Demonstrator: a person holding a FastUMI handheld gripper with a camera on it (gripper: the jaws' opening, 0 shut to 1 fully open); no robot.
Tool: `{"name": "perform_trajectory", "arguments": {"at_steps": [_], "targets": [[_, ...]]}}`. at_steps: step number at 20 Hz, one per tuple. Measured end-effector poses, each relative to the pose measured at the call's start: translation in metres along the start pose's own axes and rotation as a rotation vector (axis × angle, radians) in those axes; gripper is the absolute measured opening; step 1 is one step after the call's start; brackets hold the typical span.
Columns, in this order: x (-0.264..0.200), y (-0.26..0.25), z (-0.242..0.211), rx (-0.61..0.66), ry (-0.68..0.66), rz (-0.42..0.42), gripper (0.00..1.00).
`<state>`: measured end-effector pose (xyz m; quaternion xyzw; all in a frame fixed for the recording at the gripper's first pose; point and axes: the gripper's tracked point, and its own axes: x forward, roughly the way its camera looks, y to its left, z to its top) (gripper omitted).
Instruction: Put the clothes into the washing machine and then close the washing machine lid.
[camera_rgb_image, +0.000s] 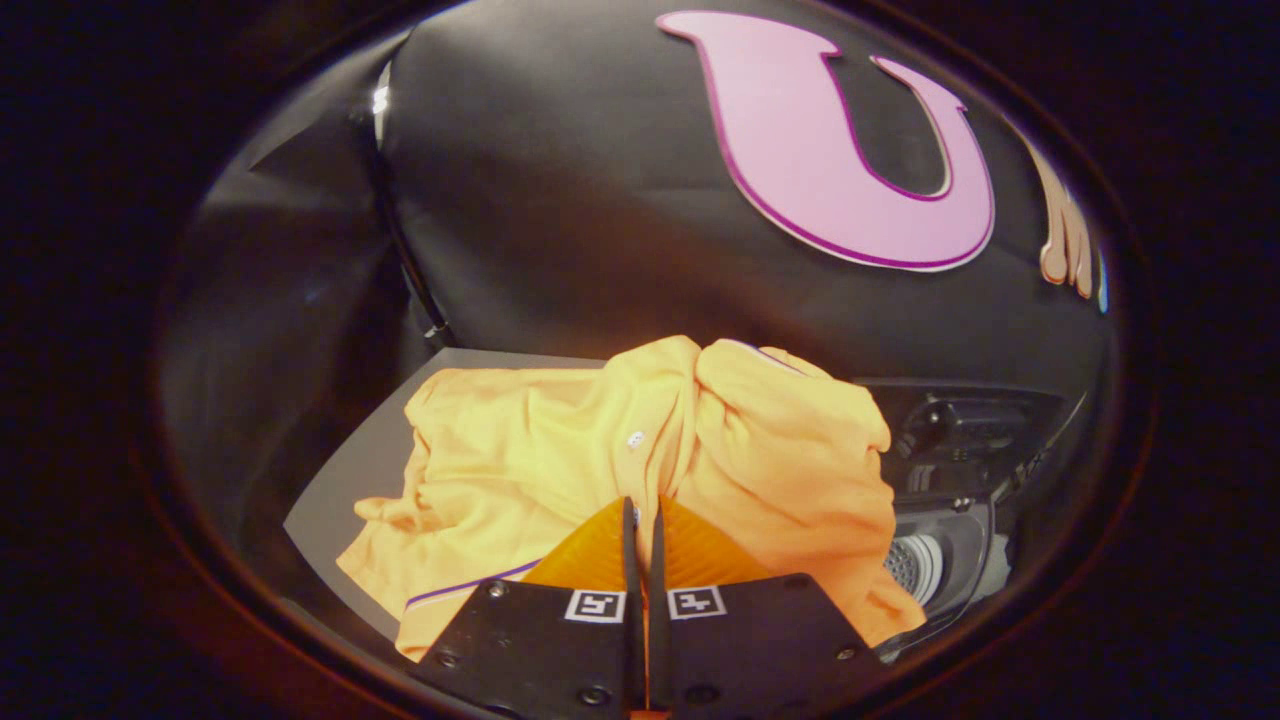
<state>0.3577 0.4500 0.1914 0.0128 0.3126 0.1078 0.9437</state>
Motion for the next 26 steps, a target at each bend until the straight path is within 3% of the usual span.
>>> {"name": "perform_trajectory", "arguments": {"at_steps": [5, 8, 12, 14, 26], "targets": [[0.000, -0.018, 0.001, 0.060, -0.019, -0.192, 0.02], [0.007, -0.019, -0.022, 0.049, 0.029, -0.318, 0.01], [-0.004, -0.030, -0.029, 0.055, 0.056, -0.475, 0.35], [-0.016, -0.026, -0.022, 0.075, 0.051, -0.488, 0.54], [-0.005, -0.033, -0.020, 0.073, 0.006, -0.452, 0.50]]}}
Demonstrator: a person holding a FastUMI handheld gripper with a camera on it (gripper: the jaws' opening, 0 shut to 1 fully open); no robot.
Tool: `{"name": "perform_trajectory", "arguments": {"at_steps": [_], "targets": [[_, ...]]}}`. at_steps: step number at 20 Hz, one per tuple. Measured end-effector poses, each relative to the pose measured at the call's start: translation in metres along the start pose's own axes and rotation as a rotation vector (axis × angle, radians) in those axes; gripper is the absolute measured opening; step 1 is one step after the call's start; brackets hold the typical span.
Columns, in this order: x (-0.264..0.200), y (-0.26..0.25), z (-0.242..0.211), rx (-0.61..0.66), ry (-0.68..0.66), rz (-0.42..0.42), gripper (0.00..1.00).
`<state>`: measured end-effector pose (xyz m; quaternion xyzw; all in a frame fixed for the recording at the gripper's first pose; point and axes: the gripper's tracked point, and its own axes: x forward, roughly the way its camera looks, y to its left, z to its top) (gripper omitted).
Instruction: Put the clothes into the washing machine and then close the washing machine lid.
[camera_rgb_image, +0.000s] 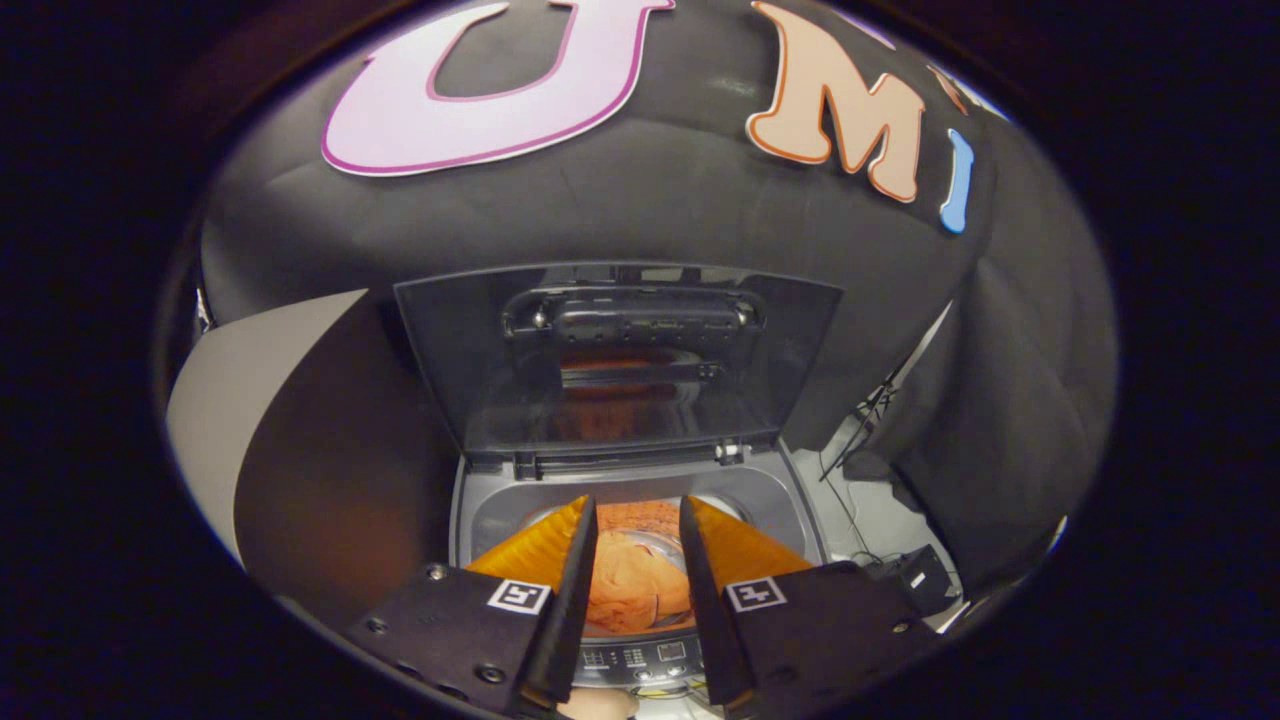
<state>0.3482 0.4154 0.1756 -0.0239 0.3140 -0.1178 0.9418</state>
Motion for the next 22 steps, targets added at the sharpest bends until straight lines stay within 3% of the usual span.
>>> {"name": "perform_trajectory", "arguments": {"at_steps": [4, 12, 18, 22], "targets": [[-0.006, -0.003, 0.017, 0.009, -0.072, 0.024, 0.57], [-0.001, 0.021, 0.131, 0.030, -0.303, 0.029, 0.90], [0.048, 0.042, 0.152, 0.008, -0.265, 0.057, 0.91], [0.073, 0.045, 0.149, -0.011, -0.238, 0.055, 0.97]]}}
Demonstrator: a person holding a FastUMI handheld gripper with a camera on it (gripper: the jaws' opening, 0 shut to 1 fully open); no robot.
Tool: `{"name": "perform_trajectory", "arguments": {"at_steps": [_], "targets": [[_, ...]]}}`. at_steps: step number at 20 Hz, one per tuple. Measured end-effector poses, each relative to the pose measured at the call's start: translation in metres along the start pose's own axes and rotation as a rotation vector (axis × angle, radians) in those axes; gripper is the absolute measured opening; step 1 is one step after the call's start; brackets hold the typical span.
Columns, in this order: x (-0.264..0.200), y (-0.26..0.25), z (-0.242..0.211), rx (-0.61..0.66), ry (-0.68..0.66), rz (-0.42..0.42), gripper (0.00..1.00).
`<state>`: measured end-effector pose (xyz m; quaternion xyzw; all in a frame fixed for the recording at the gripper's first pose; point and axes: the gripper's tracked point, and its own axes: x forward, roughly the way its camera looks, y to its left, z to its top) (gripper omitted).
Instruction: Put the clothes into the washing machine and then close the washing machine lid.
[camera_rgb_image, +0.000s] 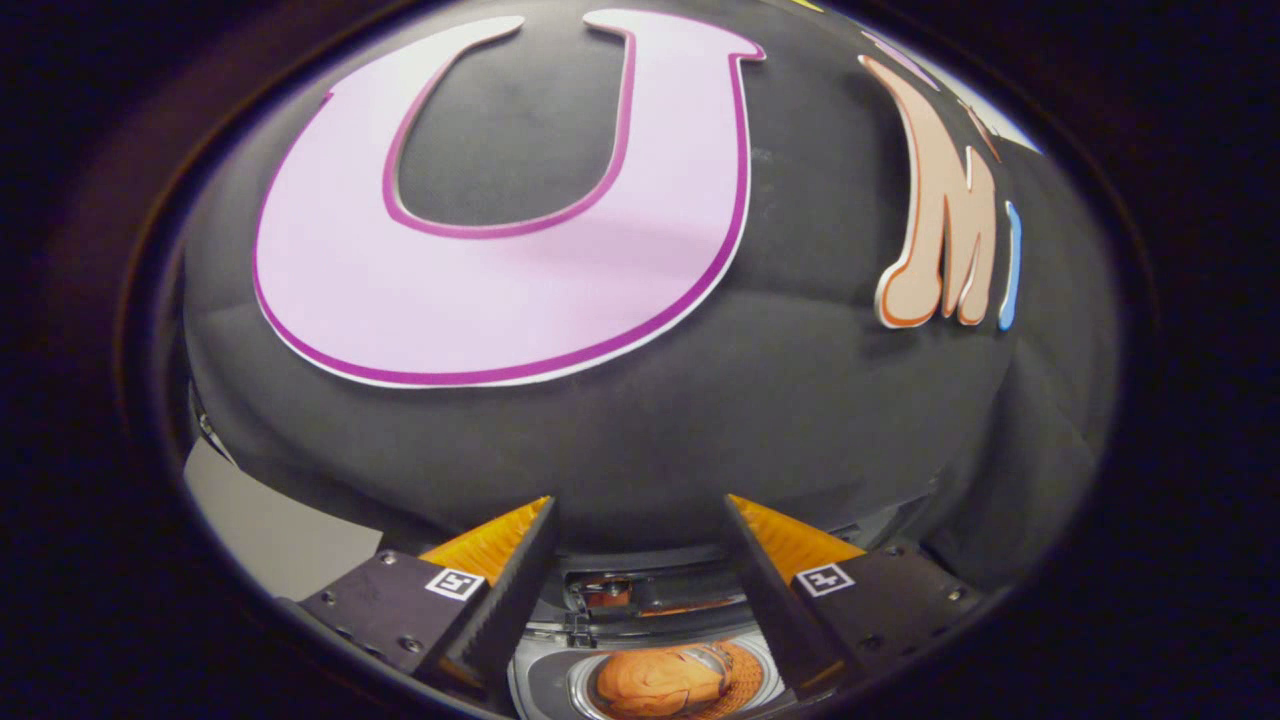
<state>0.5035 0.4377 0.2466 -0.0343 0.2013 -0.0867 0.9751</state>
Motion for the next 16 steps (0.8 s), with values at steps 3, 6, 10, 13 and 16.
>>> {"name": "perform_trajectory", "arguments": {"at_steps": [3, 6, 10, 13, 16], "targets": [[0.009, 0.002, -0.006, 0.014, 0.016, 0.015, 0.97], [0.010, -0.002, -0.010, 0.002, 0.035, 0.026, 0.96], [0.003, -0.002, -0.012, -0.001, 0.033, 0.029, 0.97], [-0.006, -0.005, -0.015, -0.005, 0.026, 0.031, 0.97], [-0.016, -0.007, -0.018, -0.003, 0.010, 0.032, 0.97]]}}
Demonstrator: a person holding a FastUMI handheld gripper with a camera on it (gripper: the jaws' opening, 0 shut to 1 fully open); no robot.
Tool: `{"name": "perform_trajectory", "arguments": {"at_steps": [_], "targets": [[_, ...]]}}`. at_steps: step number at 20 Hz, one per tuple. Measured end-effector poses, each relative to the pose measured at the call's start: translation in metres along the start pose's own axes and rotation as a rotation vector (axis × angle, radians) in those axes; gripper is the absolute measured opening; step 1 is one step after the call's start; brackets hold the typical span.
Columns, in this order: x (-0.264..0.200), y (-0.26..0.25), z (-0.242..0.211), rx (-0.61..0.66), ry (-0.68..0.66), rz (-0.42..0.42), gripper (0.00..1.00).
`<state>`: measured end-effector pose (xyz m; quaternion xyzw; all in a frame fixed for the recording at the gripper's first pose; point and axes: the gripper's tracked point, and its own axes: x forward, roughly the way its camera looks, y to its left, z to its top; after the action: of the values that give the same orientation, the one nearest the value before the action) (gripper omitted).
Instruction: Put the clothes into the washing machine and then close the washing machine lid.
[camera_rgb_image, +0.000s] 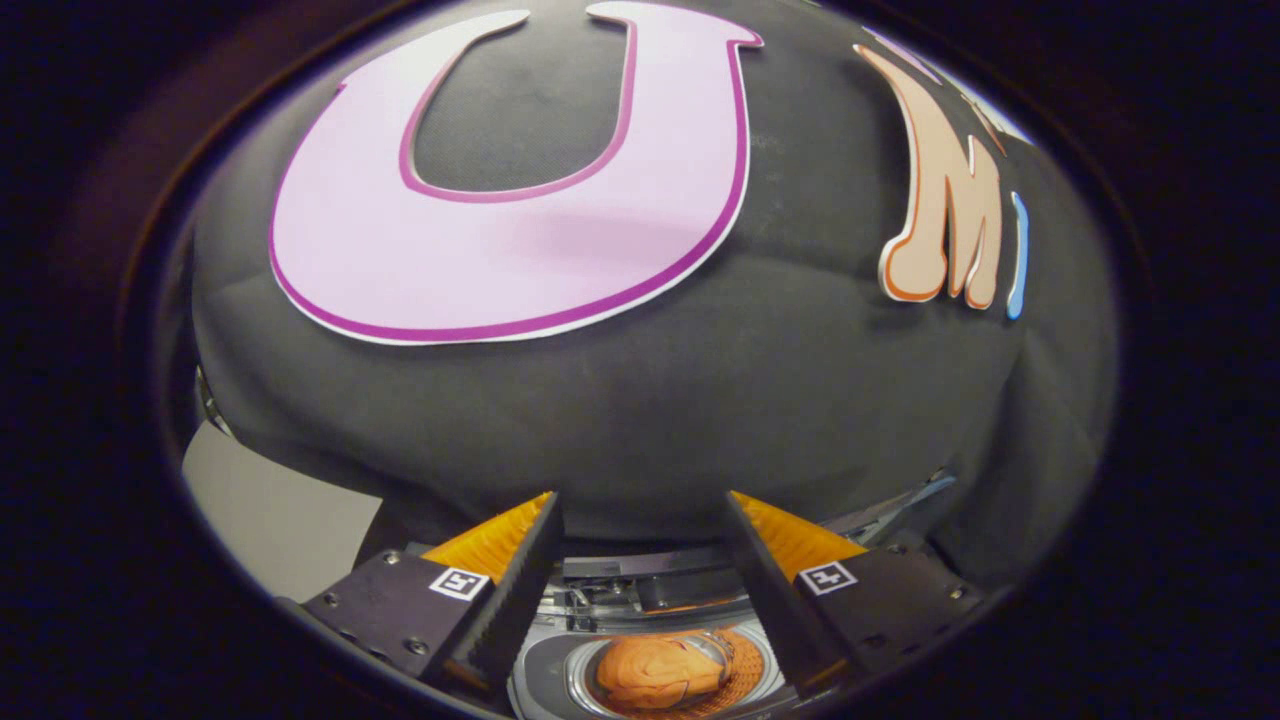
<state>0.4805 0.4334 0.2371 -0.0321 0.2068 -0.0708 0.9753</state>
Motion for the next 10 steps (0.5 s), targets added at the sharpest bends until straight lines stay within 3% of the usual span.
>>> {"name": "perform_trajectory", "arguments": {"at_steps": [10], "targets": [[-0.034, -0.004, -0.019, 0.000, -0.019, 0.015, 0.97]]}}
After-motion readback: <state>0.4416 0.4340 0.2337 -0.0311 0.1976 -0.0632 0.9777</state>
